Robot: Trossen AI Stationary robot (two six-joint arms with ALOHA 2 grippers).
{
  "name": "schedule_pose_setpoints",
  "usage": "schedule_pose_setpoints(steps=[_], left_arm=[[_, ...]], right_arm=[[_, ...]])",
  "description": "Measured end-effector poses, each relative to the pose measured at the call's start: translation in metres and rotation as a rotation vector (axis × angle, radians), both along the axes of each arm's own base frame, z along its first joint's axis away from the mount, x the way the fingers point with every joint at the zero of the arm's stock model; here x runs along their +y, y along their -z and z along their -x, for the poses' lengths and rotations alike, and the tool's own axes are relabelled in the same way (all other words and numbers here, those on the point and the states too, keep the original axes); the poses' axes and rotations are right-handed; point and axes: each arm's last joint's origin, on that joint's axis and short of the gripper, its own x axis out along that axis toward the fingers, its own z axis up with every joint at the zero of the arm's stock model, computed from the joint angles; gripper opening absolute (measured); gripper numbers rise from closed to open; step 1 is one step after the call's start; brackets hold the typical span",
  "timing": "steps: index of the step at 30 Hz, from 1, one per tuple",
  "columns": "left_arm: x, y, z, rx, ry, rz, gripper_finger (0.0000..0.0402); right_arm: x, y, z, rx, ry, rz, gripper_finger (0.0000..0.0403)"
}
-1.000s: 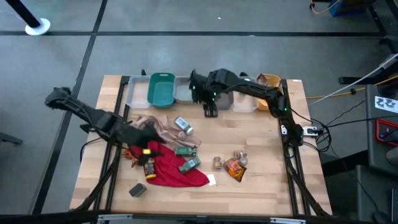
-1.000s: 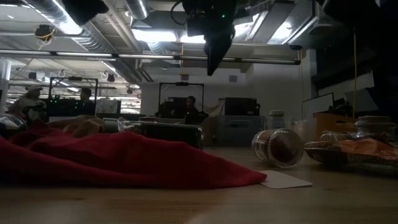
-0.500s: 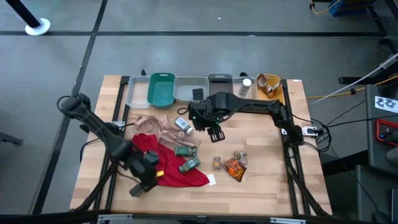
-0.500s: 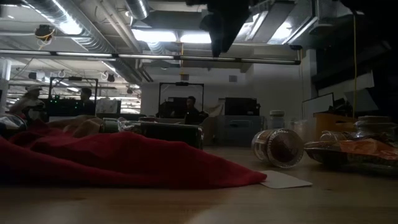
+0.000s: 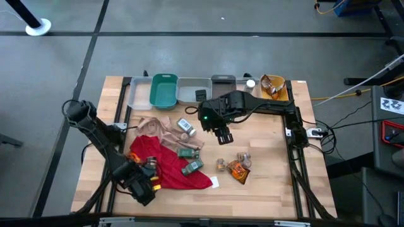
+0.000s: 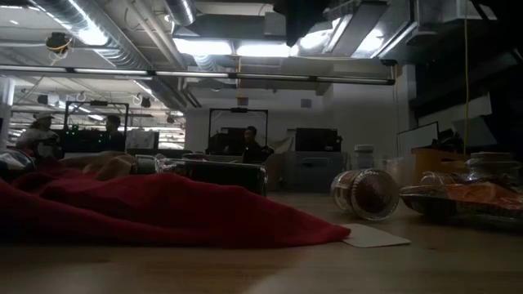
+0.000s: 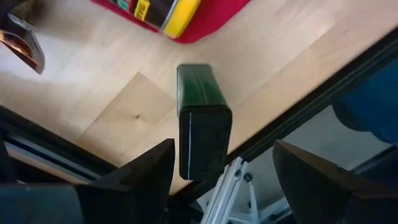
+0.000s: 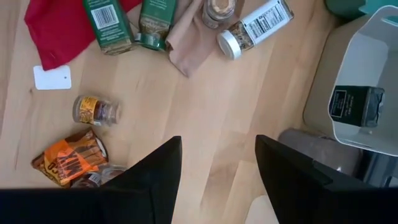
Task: Sort spices by type
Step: Put the black seasoning can into the gray bin
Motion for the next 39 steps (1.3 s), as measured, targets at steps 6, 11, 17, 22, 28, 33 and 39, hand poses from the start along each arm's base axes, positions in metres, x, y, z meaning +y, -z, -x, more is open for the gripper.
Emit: schedule_pose_setpoints(steps=[6,11,17,22,28,33,39], left_arm=[[-0.013,0.018,0.003,0.043,0.032,-0.048,0.0255],[-0.018,0.032,0.0,0.071,0.05,-0.09,0.0255],[-0.021,0.044,-0.002,0.087,0.076,-0.123,0.0255],[-0.02,0.047,-0.004,0.079,0.09,-0.136,0.0224],[-0.017,0.047,-0.009,0.054,0.122,-0.128,0.0119],[-0.011,0.046,-0.016,0.032,0.16,-0.12,0.011],[-0.003,0.033,-0.023,-0.006,0.187,-0.092,0.011]], right_arm=[[0.0,-0.006,0.004,-0.015,-0.003,-0.014,0.0205],[0.0,-0.014,0.01,-0.037,-0.004,-0.016,0.0205],[-0.001,-0.032,0.025,-0.089,-0.004,-0.018,0.0205],[-0.002,-0.061,0.053,-0.176,-0.004,-0.022,0.0205],[-0.004,-0.075,0.092,-0.198,0.035,-0.047,0.0205],[-0.006,-0.056,0.125,-0.167,0.095,-0.05,0.0205],[-0.008,-0.016,0.164,-0.257,0.148,-0.071,0.0205]])
